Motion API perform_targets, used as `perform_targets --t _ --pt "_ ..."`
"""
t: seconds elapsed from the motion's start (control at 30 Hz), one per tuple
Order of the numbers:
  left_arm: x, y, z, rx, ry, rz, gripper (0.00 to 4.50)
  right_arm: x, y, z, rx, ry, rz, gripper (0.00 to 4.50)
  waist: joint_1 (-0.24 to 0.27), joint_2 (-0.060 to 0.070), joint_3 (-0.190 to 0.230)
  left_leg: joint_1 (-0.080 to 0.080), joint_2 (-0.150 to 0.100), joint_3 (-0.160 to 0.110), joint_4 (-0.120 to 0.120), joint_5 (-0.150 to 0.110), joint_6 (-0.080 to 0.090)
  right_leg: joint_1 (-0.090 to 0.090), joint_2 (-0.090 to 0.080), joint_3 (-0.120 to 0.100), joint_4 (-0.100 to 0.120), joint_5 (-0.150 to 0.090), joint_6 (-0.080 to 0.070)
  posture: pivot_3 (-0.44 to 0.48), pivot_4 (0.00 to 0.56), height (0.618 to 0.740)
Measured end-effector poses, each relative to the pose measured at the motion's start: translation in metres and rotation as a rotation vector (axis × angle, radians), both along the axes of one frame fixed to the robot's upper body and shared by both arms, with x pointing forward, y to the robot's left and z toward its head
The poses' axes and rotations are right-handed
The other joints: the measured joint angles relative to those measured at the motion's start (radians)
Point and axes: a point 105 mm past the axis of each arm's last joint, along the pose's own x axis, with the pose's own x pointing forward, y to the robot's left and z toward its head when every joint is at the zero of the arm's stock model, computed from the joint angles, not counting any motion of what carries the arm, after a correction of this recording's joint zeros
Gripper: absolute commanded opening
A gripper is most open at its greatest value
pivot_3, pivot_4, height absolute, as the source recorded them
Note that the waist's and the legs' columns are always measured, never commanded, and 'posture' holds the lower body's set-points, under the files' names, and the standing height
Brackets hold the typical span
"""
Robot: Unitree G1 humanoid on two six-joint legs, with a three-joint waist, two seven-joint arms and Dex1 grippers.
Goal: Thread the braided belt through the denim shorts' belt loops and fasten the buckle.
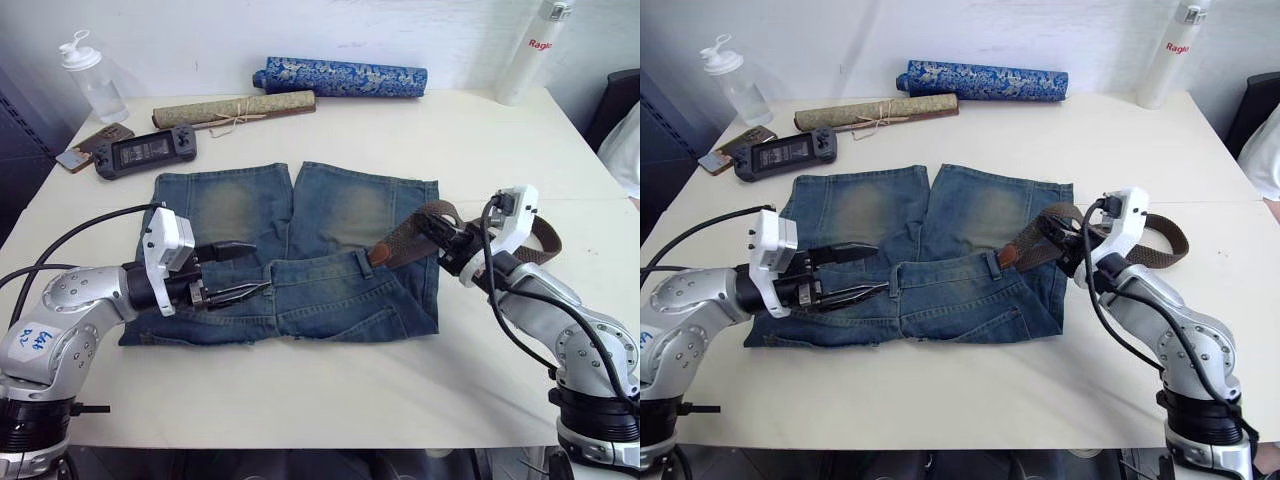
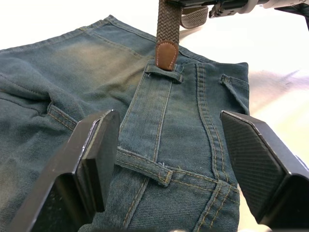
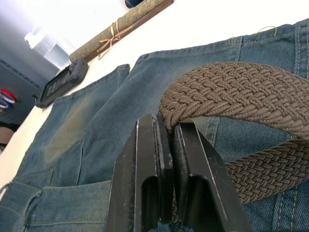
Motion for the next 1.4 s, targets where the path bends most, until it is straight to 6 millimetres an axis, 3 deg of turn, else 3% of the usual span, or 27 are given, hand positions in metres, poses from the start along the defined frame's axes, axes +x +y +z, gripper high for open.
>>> perform_targets --t 0.2,0.4,0.53,0.63,0.83,1.03,1.23,1.33,1.4 --pt "0.001 -0.001 0.001 -0.001 -0.008 0.001 3.63 -0.001 0.017 -0.011 -0.032 0.01 0.029 0.0 -0.001 0.0 0.0 0.0 0.0 0.0 0.0 0.0 0.0 0.0 0.0 0.0 0.0 0.0 0.0 0.0 0.15 0.637" --pt "0.001 -0.002 0.0 -0.003 -0.005 -0.003 3.63 -0.002 0.033 -0.017 0.05 0.032 0.054 0.0 -0.001 0.0 0.0 0.0 0.0 -0.001 0.0 0.0 0.0 0.0 0.0 0.0 0.0 0.0 0.0 0.0 0.15 0.637" --pt "0.002 -0.006 -0.002 0.034 -0.032 -0.025 3.63 0.0 0.038 -0.03 0.214 0.145 0.063 0.0 -0.002 -0.001 -0.001 0.001 0.0 -0.001 0.0 0.0 0.0 0.0 0.0 0.0 0.001 0.0 0.0 0.0 0.15 0.637" --pt "0.002 -0.016 -0.015 0.125 -0.085 -0.073 3.63 0.005 0.04 -0.054 0.338 0.32 0.069 0.0 -0.002 -0.001 -0.001 0.0 0.0 0.0 0.0 0.0 0.0 -0.001 0.0 0.0 0.002 0.0 0.0 0.0 0.15 0.637" --pt "0.024 -0.033 -0.027 0.223 -0.255 -0.122 3.63 0.012 0.036 -0.055 0.551 0.451 0.1 0.0 -0.001 -0.003 -0.002 -0.001 0.0 0.0 0.002 0.0 0.0 -0.002 0.0 0.0 0.005 0.0 -0.001 0.0 0.15 0.637" --pt "0.044 -0.057 -0.024 0.243 -0.466 -0.156 3.63 0.018 0.03 -0.058 0.711 0.533 0.102 0.0 -0.009 -0.008 -0.005 0.0 0.0 0.0 0.002 0.0 0.0 -0.003 0.001 0.0 0.007 -0.001 -0.001 0.0 0.15 0.637" --pt "0.048 -0.062 -0.028 0.238 -0.501 -0.176 3.63 0.02 0.031 -0.058 0.82 0.569 0.103 0.0 -0.023 -0.008 -0.005 0.0 0.001 -0.001 0.002 0.0 0.0 -0.003 0.002 0.0 0.008 -0.001 0.0 0.0 0.15 0.637" --pt "0.062 -0.065 -0.028 0.249 -0.525 -0.175 3.63 0.017 0.035 -0.06 0.864 0.587 0.113 0.0 -0.027 -0.008 -0.005 0.001 0.001 -0.002 0.001 0.0 0.0 -0.003 0.004 0.0 0.008 -0.002 0.0 0.0 0.15 0.637" --pt "0.059 -0.073 -0.035 0.277 -0.576 -0.218 3.63 0.015 0.035 -0.061 0.867 0.588 0.109 0.0 -0.028 -0.008 -0.005 0.001 0.001 -0.001 0.001 -0.001 0.002 -0.003 0.004 0.001 0.008 -0.002 0.0 0.0 0.15 0.637"
